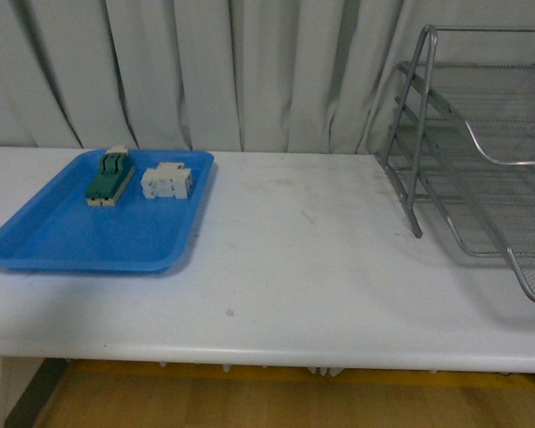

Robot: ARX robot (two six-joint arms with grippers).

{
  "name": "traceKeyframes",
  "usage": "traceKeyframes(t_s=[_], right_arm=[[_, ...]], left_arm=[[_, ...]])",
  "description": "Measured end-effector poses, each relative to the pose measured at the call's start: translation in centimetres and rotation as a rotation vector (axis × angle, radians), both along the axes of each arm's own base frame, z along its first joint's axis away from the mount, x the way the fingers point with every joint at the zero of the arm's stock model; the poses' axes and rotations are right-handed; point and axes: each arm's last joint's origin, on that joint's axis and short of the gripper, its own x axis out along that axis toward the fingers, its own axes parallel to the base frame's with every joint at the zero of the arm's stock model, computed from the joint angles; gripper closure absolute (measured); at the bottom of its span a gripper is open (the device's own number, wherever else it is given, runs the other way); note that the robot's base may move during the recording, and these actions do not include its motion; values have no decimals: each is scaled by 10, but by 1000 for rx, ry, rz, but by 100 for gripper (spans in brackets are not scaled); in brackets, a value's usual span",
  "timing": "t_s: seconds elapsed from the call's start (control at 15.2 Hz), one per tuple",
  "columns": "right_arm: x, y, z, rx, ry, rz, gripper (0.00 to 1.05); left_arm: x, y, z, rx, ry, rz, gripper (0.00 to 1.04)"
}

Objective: Place button on rack with both arms

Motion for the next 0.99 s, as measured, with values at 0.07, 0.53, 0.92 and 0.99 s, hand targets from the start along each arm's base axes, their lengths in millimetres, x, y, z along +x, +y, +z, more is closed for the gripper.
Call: traceKeyframes(t_s=[0.07, 0.53, 0.92, 0.99], right_arm=[[0, 0, 0, 0, 0, 0, 6], [0, 0, 0, -1, 0, 0, 6], [0, 0, 0, -1, 0, 0, 6], [0, 0, 0, -1, 0, 0, 6]], left_arm=[[1, 1, -1, 0, 1, 6, 69], [7, -2, -6, 5, 7, -1, 69], [9, -5, -9, 5, 13, -14, 69], [9, -6, -9, 9, 11, -12, 69]])
